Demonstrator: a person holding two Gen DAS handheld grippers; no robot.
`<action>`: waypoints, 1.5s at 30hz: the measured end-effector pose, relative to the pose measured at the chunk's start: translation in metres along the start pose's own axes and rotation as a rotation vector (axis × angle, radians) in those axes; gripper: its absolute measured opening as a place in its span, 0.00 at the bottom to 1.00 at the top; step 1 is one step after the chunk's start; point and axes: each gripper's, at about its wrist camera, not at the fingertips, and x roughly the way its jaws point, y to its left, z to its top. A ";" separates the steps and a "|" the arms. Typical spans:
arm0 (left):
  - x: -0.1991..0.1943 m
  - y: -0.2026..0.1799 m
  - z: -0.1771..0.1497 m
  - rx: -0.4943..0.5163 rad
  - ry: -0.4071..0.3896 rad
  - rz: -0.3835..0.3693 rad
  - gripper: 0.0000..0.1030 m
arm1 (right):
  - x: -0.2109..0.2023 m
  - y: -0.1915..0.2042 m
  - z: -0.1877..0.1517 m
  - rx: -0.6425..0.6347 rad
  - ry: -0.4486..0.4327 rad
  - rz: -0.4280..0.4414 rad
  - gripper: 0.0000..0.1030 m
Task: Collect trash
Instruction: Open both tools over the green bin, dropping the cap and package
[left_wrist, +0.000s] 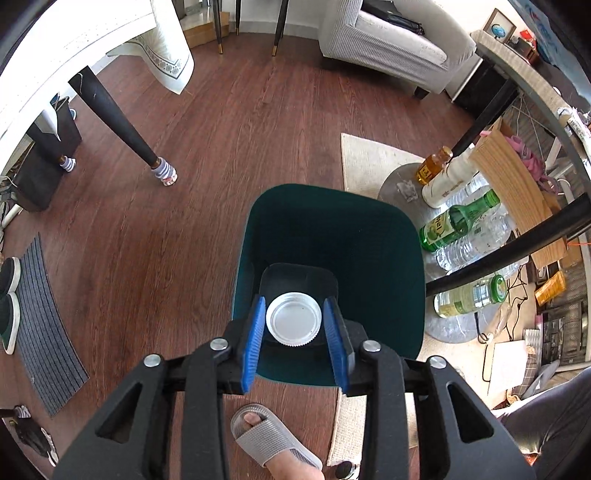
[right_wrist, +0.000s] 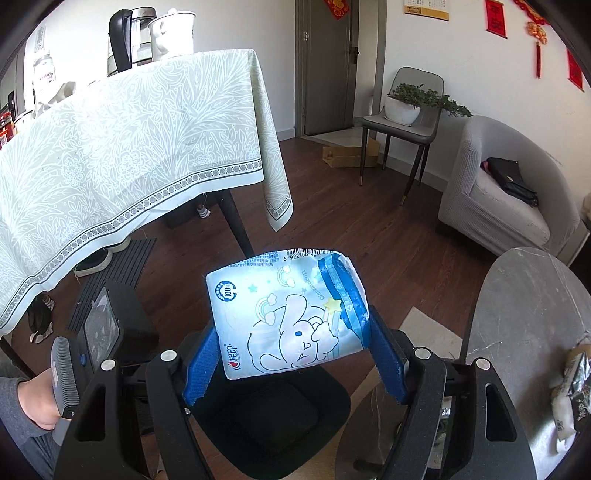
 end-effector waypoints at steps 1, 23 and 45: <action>0.001 0.001 -0.001 0.003 0.000 0.008 0.40 | 0.003 0.001 0.000 0.003 0.004 0.002 0.72; -0.091 0.030 0.020 -0.140 -0.314 -0.032 0.36 | 0.095 0.007 -0.048 0.036 0.260 0.051 0.72; -0.152 -0.006 0.045 -0.114 -0.460 -0.100 0.33 | 0.099 0.008 -0.074 -0.011 0.356 0.075 0.91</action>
